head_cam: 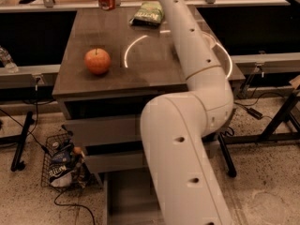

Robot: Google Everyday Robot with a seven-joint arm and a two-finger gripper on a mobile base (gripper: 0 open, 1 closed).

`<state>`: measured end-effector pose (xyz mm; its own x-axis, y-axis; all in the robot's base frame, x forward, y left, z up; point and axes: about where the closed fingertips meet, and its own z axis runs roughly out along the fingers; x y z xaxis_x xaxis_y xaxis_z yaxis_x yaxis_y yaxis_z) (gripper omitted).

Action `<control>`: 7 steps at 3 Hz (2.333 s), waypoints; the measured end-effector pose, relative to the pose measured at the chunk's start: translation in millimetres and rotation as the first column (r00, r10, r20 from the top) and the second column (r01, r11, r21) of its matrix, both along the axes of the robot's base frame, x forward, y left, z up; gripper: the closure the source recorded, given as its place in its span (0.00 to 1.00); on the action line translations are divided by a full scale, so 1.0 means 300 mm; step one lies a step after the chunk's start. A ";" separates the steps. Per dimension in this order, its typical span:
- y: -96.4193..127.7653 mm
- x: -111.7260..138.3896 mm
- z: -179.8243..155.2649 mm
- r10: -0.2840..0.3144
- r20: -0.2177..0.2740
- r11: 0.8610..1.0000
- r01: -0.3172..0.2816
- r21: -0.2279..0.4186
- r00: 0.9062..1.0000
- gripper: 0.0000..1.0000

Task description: Place coke can into bottom drawer

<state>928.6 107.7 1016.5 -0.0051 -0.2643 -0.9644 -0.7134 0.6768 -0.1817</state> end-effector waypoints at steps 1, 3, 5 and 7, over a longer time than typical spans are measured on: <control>-0.297 -0.143 0.278 -0.069 0.066 0.995 0.063 0.080 0.995 1.00; -0.583 -0.594 0.759 -0.158 0.275 0.962 0.085 0.260 0.948 1.00; -0.574 -0.677 0.680 -0.127 0.247 0.963 0.060 0.262 0.961 1.00; -0.667 -0.829 0.523 0.011 0.208 0.995 -0.032 0.099 0.978 1.00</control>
Offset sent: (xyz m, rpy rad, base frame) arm -0.2466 -0.1166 -0.0489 0.0384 0.0628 -0.0763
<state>679.9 -92.5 1173.3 0.2023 -0.1635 -0.9656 -0.6818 0.6843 -0.2587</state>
